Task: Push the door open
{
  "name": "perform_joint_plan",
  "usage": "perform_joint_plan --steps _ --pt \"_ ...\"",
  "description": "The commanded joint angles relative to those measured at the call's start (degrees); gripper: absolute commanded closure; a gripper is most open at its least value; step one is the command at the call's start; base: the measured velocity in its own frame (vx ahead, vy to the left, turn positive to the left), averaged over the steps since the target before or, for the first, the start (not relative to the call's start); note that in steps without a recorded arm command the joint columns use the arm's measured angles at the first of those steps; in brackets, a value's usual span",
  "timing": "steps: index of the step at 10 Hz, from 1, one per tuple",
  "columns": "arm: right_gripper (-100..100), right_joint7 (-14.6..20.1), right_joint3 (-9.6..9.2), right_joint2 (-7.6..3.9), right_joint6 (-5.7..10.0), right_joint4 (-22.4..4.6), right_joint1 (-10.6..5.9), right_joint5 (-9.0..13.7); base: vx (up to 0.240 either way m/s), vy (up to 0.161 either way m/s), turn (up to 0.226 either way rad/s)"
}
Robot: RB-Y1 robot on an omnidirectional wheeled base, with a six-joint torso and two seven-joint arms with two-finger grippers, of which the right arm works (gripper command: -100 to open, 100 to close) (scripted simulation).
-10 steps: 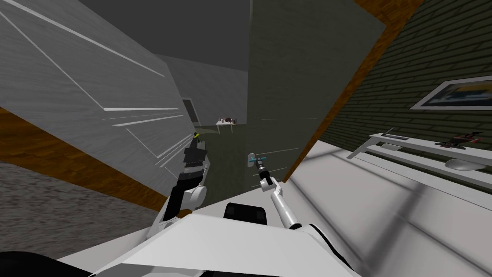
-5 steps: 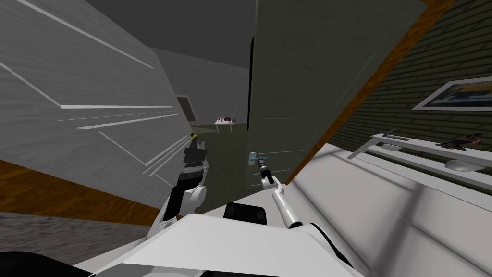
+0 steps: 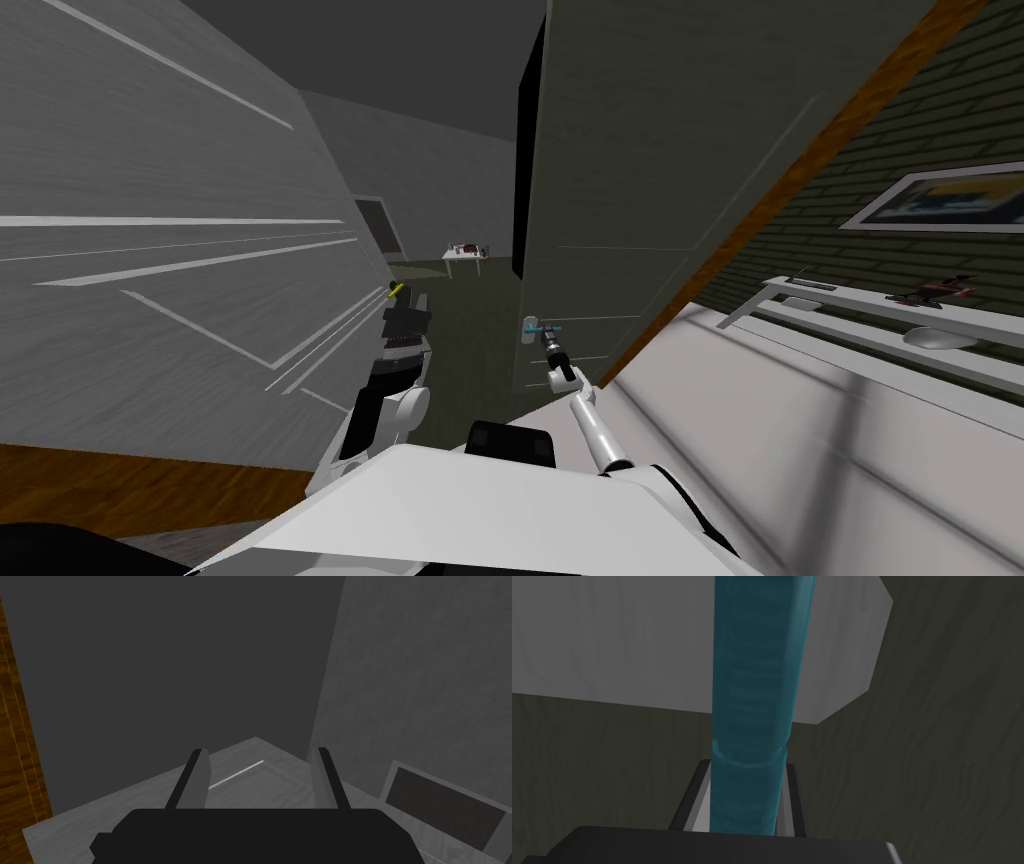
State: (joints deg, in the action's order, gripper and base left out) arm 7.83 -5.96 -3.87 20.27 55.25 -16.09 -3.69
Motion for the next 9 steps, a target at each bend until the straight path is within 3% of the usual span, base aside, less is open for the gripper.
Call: perform_joint_plan --steps 1,9 --pt "100 -0.6 1.65 -0.51 0.76 -1.0 -0.82 0.2 0.101 0.09 -0.062" --pt "100 -2.6 7.74 -0.51 0.41 -2.1 -1.4 1.4 0.136 0.15 -0.078"
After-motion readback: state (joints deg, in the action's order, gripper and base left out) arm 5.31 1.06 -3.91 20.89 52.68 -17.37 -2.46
